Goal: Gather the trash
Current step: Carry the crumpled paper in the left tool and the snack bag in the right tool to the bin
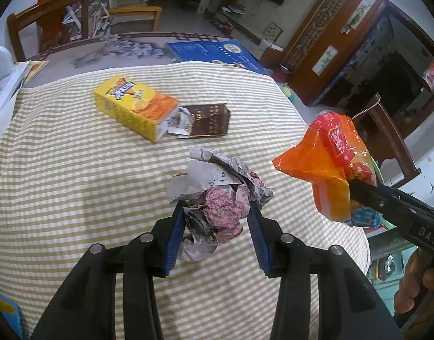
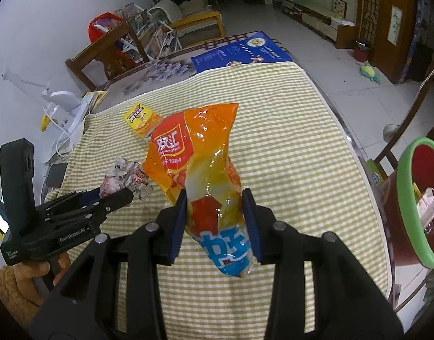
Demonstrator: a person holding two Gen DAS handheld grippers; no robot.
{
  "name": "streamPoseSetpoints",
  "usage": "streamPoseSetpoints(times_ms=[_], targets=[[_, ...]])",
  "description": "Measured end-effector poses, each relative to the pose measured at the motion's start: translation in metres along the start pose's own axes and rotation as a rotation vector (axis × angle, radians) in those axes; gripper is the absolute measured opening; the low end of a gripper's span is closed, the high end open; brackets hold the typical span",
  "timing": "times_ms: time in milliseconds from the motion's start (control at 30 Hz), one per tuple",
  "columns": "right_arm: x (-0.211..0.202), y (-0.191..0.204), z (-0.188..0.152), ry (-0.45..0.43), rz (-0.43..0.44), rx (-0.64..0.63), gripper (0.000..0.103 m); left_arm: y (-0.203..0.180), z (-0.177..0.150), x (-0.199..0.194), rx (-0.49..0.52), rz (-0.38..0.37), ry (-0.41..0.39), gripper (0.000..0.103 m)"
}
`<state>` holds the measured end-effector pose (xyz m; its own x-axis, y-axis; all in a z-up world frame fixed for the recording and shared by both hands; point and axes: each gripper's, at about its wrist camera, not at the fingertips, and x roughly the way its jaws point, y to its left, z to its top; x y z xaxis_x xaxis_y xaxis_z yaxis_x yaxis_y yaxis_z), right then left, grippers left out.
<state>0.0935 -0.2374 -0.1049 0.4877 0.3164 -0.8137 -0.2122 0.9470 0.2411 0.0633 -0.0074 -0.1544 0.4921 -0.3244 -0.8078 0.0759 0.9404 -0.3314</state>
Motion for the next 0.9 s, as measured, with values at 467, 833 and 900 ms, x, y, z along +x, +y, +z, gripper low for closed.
streamPoseSetpoints(times_ms=[467,833,900], targets=[[-0.027,-0.02,-0.012,-0.061,-0.035,0.057,0.037,-0.031,-0.001,-0.024,0.061,0.0,-0.048,0.041],[-0.037,-0.044,-0.023,-0.07,-0.036,0.097,0.037,-0.055,-0.001,-0.032,0.093,-0.005,-0.07,0.041],[-0.037,-0.047,-0.025,-0.071,-0.036,0.102,0.037,-0.061,-0.001,-0.032,0.098,-0.005,-0.071,0.041]])
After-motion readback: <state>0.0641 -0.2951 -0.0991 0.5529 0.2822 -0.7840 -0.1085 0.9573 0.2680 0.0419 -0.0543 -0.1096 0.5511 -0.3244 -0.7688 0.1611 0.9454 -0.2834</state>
